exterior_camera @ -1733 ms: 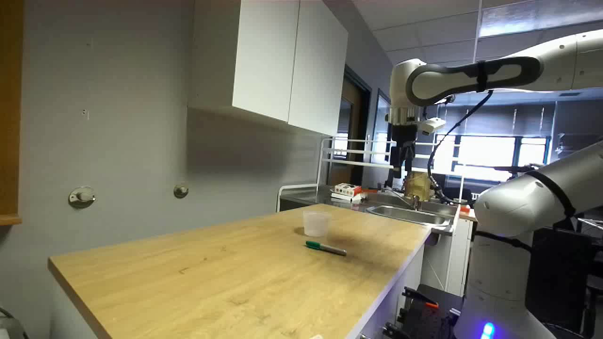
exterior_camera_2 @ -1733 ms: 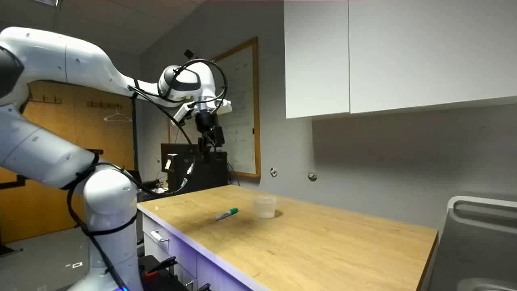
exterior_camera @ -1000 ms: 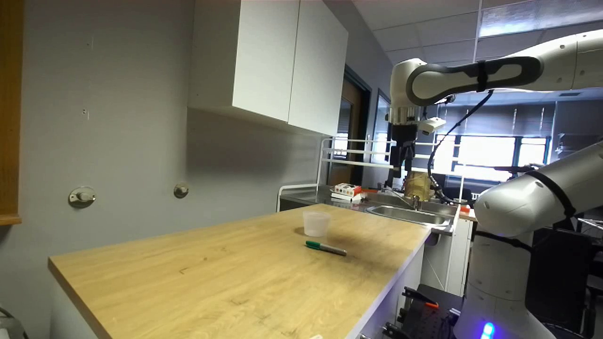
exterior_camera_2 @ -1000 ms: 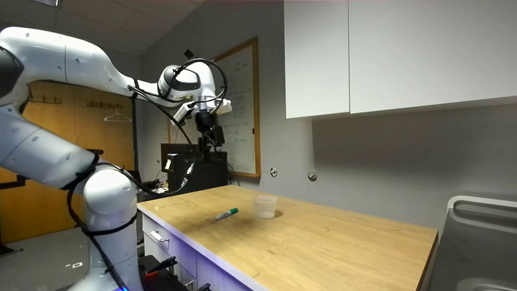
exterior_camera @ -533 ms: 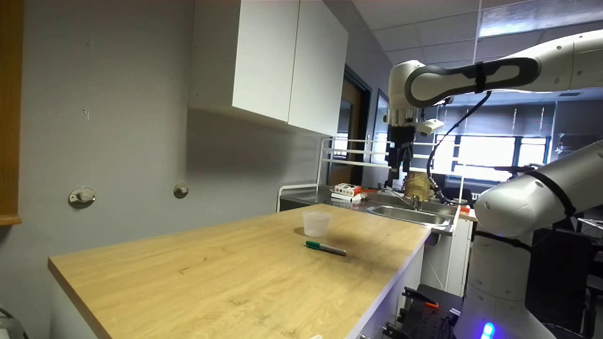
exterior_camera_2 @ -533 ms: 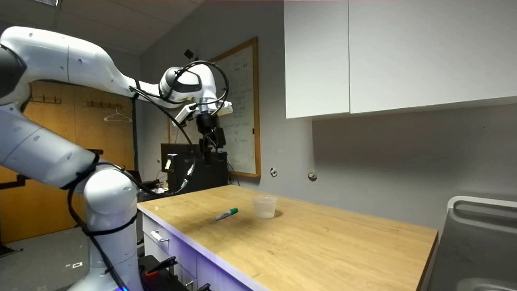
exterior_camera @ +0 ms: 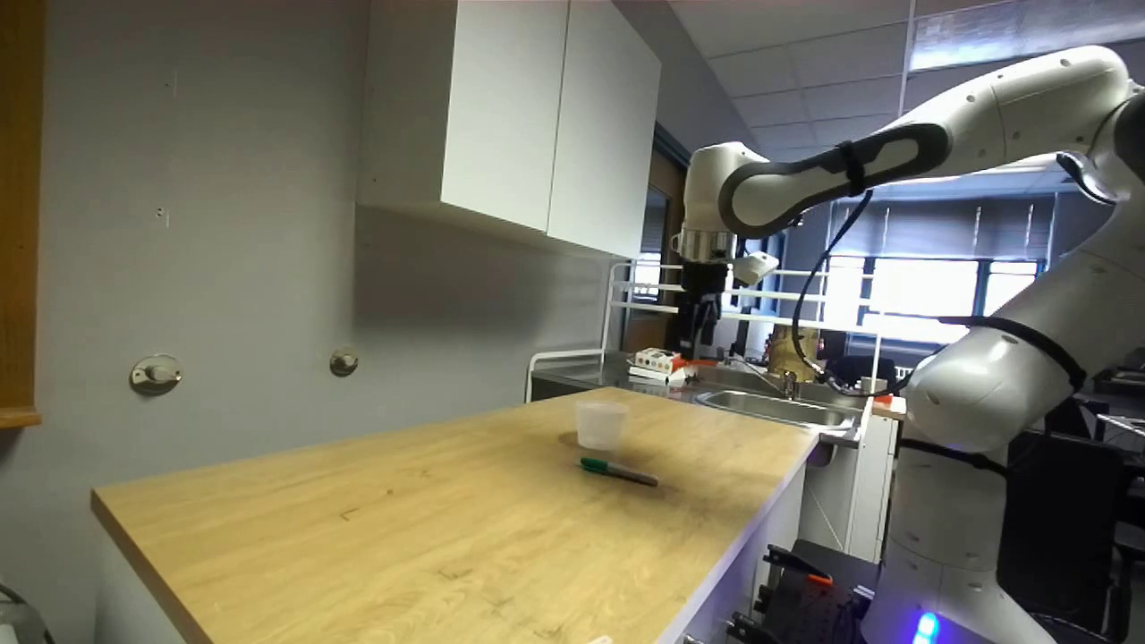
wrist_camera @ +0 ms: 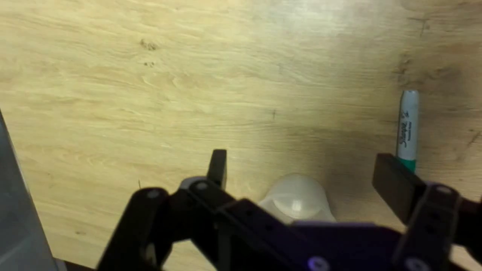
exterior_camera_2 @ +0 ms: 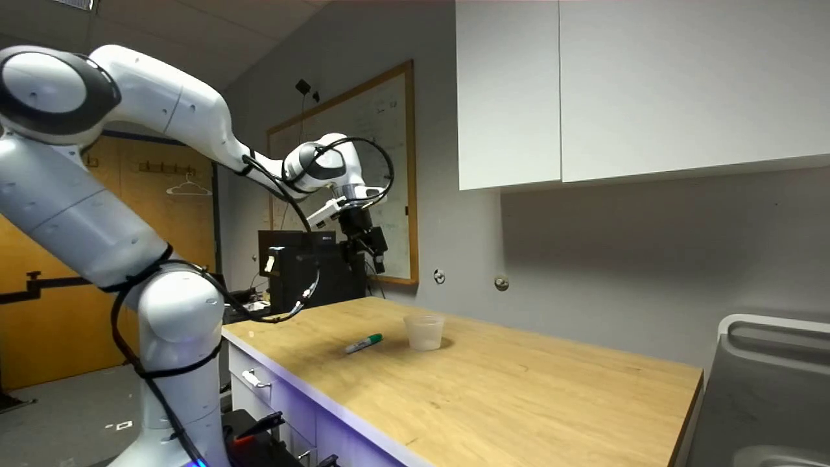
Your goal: Put the marker in the bowl
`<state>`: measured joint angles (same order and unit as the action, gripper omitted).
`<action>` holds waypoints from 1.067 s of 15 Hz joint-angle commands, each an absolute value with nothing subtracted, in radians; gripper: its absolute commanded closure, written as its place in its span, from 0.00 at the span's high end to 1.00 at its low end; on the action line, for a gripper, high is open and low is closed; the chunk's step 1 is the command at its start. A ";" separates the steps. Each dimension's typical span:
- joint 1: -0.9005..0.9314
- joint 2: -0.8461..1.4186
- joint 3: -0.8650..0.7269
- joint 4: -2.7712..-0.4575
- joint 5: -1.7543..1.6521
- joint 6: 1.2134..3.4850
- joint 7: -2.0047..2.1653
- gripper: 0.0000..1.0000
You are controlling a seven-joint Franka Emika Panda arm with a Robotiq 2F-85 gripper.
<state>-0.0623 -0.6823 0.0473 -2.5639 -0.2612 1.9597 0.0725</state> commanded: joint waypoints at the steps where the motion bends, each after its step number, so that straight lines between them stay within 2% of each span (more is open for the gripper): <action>1: -0.015 -0.502 0.108 -2.458 -0.250 2.006 0.113 1.00; 7: 0.037 -0.258 0.179 -2.300 -0.278 2.003 0.146 1.00; 16: 0.049 -0.033 0.117 -2.193 -0.075 1.973 0.134 1.00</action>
